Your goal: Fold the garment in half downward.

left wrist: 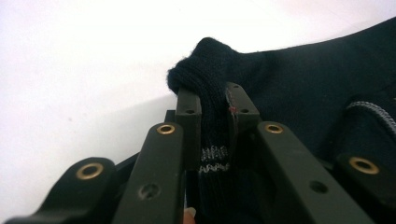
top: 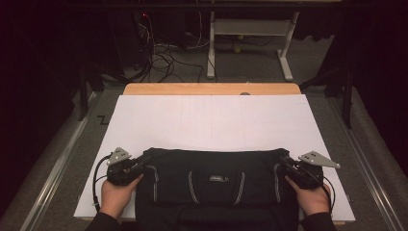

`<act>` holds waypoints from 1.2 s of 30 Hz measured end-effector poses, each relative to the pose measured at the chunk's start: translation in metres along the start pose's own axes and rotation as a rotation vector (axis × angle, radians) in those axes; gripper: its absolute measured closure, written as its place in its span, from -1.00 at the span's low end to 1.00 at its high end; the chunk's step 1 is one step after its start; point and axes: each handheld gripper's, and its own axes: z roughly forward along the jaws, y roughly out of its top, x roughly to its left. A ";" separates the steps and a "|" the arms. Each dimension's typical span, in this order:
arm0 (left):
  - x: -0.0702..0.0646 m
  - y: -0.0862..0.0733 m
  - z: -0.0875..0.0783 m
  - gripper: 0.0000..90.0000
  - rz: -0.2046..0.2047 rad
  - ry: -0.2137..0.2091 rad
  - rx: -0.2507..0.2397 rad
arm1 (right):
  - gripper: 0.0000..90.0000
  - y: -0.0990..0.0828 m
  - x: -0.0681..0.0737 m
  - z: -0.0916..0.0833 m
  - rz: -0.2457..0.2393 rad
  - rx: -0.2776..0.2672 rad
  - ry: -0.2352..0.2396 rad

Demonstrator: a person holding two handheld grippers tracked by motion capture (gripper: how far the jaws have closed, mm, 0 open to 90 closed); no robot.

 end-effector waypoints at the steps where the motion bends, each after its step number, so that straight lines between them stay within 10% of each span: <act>1: 0.000 0.000 0.000 0.68 0.000 0.000 0.000 | 0.79 0.002 0.000 -0.001 -0.009 -0.006 -0.005; 16: 0.013 0.040 0.008 0.69 0.017 0.035 -0.028 | 0.79 0.042 -0.001 0.004 -0.099 -0.077 -0.058; 36: 0.037 0.076 0.042 0.69 0.015 0.122 -0.007 | 0.79 0.079 -0.012 0.044 -0.100 -0.074 -0.116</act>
